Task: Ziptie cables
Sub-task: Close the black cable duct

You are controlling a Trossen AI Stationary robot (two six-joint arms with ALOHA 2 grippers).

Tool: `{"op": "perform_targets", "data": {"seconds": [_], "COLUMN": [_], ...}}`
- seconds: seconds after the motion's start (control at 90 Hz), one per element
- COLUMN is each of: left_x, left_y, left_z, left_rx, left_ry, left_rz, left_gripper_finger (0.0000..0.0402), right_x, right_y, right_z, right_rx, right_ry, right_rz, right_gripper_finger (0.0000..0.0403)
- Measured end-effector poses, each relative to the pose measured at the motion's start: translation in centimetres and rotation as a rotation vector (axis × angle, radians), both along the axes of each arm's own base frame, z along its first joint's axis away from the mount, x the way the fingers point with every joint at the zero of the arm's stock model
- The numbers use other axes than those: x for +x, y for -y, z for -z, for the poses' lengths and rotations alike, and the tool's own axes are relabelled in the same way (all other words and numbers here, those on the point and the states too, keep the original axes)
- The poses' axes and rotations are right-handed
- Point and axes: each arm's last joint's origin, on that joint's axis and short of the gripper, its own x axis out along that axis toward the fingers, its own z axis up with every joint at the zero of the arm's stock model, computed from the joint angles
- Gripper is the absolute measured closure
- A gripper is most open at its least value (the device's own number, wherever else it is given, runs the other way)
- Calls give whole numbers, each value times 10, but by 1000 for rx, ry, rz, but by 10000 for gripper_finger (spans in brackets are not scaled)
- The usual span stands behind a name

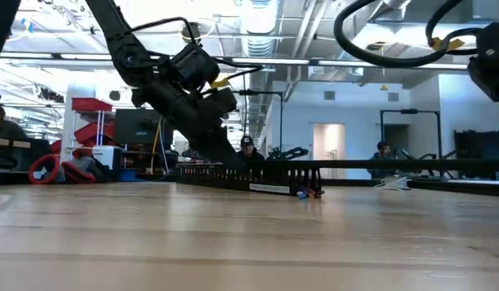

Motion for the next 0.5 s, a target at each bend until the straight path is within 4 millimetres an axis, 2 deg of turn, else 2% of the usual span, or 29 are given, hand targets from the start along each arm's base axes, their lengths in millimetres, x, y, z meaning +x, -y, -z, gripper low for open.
{"op": "perform_targets", "data": {"seconds": [0.189,0.5], "left_x": [-3,-4], "left_y": [-10,-21], "left_z": [13,13], "left_rx": [-25,-30], "left_ry": [-48,-30], "left_rz": [-73,-128], "left_gripper_finger": [401,401], "right_x": [1,4], "right_y": [2,6], "right_z": [0,0], "right_rx": [-2,-9], "right_ry": [2,5], "right_rz": [-6,-8], "right_gripper_finger": [403,403]}}
